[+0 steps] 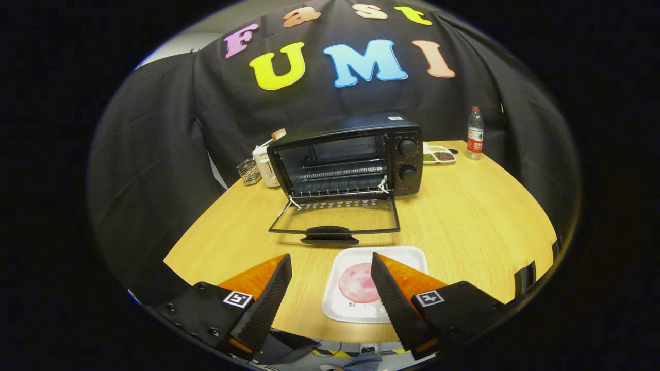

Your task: Open the toaster oven, put the food inside, and close the toaster oven door.

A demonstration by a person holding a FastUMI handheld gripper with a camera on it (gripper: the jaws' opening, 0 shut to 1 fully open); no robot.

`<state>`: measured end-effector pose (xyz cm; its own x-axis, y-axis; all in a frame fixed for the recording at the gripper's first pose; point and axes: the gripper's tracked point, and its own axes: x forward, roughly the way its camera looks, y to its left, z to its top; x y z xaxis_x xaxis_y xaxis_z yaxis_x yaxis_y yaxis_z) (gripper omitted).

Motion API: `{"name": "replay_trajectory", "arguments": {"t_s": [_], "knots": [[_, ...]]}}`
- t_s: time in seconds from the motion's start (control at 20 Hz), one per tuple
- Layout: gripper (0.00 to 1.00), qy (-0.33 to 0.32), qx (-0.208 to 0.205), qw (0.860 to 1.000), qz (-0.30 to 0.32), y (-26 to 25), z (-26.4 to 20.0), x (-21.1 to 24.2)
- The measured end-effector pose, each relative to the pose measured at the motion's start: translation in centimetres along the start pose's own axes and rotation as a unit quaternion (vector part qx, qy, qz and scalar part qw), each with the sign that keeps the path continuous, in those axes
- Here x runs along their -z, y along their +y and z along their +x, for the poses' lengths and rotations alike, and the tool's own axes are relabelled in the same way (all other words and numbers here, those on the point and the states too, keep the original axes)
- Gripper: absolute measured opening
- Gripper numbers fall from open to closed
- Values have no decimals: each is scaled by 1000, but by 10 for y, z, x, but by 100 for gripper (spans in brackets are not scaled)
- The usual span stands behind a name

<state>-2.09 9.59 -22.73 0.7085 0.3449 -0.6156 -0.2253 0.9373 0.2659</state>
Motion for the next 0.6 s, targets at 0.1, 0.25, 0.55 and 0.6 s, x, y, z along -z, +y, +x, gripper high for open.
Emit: {"name": "replay_trajectory", "arguments": {"t_s": [0.1, 0.25, 0.55, 0.6], "knots": [[98, 4, 6, 1000, 2, -23, -7, -2], [98, 30, -13, 999, 16, -45, -9, 1], [98, 112, -62, 992, 19, -82, 4, 12], [98, 131, -72, 989, 19, -86, 8, 19]]}}
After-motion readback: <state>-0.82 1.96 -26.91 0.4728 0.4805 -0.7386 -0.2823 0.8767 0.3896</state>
